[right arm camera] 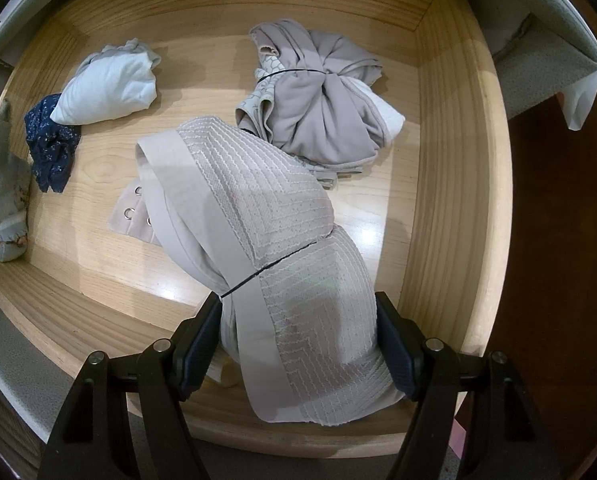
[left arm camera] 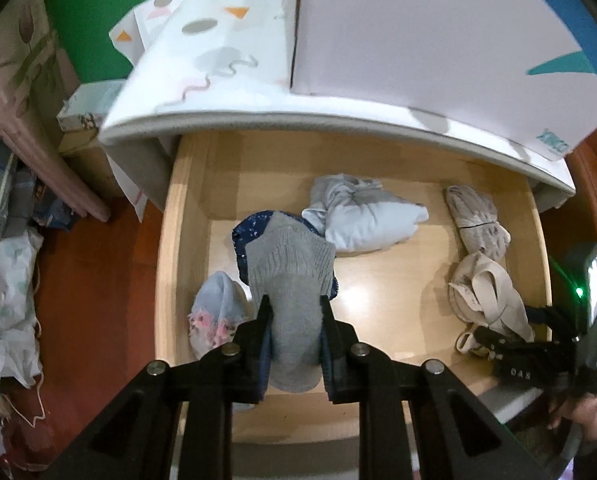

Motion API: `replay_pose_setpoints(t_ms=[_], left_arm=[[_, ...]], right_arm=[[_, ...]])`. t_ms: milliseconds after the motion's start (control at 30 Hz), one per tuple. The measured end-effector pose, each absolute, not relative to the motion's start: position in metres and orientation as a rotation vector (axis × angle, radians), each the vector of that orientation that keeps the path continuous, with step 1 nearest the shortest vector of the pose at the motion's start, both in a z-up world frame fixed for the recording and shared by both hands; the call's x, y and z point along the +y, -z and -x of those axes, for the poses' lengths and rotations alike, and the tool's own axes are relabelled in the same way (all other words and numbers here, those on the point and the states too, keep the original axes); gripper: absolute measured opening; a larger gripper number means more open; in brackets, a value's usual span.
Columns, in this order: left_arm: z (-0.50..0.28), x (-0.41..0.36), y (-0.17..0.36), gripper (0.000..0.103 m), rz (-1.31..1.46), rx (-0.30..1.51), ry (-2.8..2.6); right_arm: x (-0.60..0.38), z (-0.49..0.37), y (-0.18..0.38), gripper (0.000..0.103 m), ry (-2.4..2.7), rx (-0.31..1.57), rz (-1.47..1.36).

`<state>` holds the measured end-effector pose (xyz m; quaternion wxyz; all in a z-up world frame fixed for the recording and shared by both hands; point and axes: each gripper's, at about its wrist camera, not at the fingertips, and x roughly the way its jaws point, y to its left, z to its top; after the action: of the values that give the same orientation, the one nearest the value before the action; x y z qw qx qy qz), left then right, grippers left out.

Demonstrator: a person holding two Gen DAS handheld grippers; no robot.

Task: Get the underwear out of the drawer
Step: 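Lift the grey sock into the white box with the left tool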

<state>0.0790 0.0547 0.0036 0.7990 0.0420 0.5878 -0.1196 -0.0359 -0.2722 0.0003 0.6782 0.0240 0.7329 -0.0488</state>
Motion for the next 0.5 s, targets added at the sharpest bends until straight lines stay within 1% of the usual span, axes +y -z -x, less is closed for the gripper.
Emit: replay_pose_setpoints(t_ms=[267, 500], left_arm=[[-0.061, 0.060, -0.044, 0.020, -0.090, 1.196, 0.295], [-0.056, 0.071, -0.109, 0.020, -0.041, 1.104, 0.328]], right_arm=[[-0.272, 0.036, 0.000, 0.069, 0.108, 1.649, -0.052], [-0.272, 0.035, -0.001, 0.069, 0.107, 1.648, -0.052]])
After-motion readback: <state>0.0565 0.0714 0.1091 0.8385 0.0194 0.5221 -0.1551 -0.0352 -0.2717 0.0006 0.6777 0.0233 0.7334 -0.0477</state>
